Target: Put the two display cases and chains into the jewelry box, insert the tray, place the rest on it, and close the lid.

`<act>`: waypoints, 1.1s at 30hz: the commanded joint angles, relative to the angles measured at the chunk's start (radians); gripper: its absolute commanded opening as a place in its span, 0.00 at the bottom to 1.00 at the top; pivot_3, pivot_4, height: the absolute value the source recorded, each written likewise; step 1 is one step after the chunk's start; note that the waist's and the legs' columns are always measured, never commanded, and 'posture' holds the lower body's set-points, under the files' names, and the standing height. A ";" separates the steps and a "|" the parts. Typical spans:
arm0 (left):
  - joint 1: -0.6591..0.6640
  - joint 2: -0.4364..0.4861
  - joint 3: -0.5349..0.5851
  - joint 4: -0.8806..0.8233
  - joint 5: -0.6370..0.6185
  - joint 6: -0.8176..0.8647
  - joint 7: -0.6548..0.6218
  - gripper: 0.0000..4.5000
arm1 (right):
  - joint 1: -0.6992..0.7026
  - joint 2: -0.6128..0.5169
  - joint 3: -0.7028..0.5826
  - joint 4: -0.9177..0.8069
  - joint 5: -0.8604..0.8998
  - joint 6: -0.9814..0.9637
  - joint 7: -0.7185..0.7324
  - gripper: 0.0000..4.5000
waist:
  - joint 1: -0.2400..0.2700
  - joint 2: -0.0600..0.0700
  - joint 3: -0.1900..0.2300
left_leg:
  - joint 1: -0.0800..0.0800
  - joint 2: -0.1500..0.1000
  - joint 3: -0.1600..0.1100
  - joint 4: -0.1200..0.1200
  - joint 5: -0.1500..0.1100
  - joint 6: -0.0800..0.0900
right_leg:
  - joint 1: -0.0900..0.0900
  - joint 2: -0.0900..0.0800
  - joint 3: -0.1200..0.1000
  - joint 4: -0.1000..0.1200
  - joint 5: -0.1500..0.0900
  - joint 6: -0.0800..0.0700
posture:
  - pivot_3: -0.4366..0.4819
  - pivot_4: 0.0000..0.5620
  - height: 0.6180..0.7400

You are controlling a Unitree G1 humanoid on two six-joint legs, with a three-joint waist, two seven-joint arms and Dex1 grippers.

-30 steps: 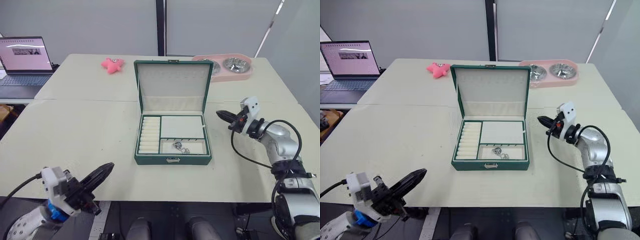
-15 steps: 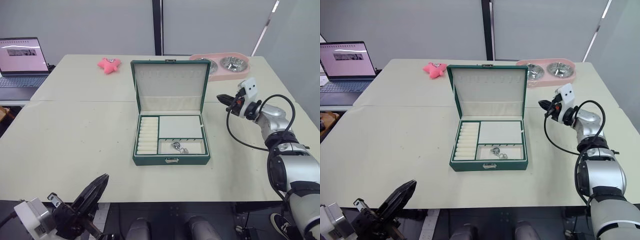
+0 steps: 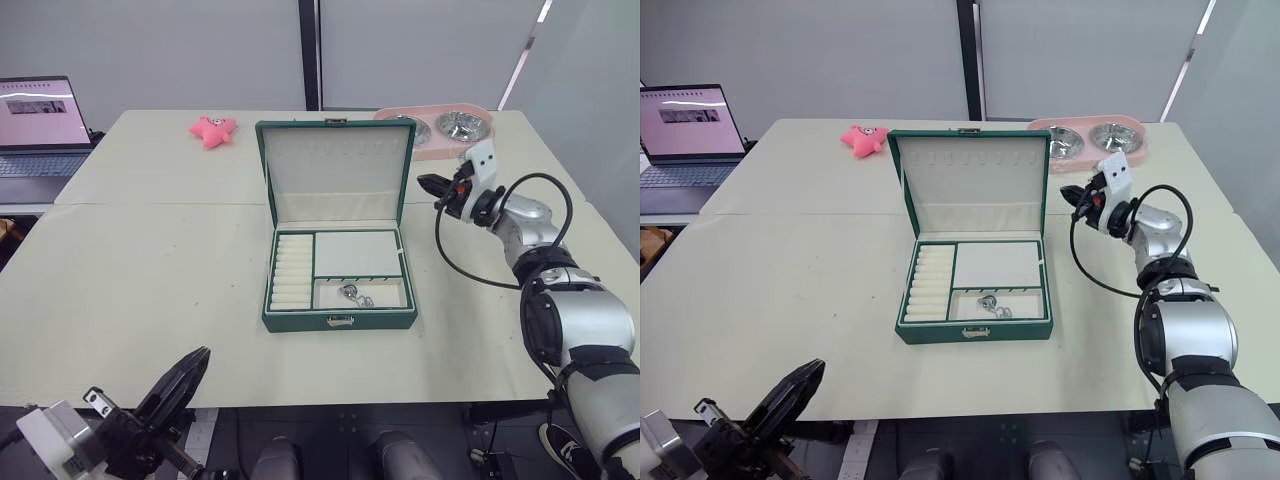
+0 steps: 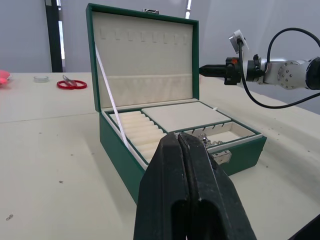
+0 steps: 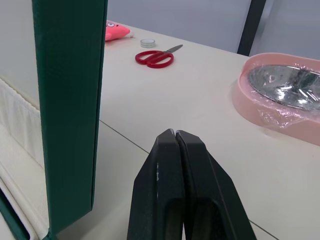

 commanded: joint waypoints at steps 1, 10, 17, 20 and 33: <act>0.010 0.014 -0.011 -0.024 -0.014 -0.010 0.008 0.00 | -0.041 0.005 -0.034 -0.024 0.020 -0.017 0.030 0.01 | -0.001 0.000 0.000 | 0.000 0.000 0.000 0.000 0.000 0.000 | 0.000 0.000 0.000 0.000 0.000 0.000 | 0.48 0.27 1.00; -0.012 0.038 -0.024 -0.029 -0.024 -0.006 0.030 0.00 | -0.044 0.008 -0.040 -0.032 0.017 -0.019 0.069 0.01 | 0.000 0.001 0.000 | 0.000 0.000 0.000 0.000 0.000 0.000 | 0.000 0.000 0.000 0.001 0.000 0.000 | 0.48 0.27 1.00; -0.038 0.047 -0.021 -0.032 -0.030 -0.015 0.055 0.00 | -0.043 0.008 -0.041 -0.034 0.017 -0.022 0.070 0.01 | 0.000 0.001 0.001 | 0.000 0.000 0.000 0.000 0.000 0.000 | 0.000 0.000 0.000 0.001 0.000 0.000 | 0.48 0.27 1.00; -0.048 0.047 -0.026 -0.037 -0.030 -0.015 0.065 0.00 | -0.044 0.010 -0.040 -0.032 0.016 -0.023 0.069 0.01 | 0.000 0.001 0.001 | 0.000 0.000 0.000 0.000 0.000 0.000 | -0.001 0.000 0.000 0.002 0.000 0.000 | 0.48 0.27 1.00; -0.030 0.041 -0.038 -0.024 -0.016 -0.031 0.053 0.00 | -0.056 0.004 -0.067 -0.061 0.078 0.127 0.311 0.01 | -0.001 0.001 0.001 | 0.000 0.000 0.000 0.000 0.000 0.000 | -0.001 0.000 0.000 0.002 0.000 0.000 | 0.48 0.27 1.00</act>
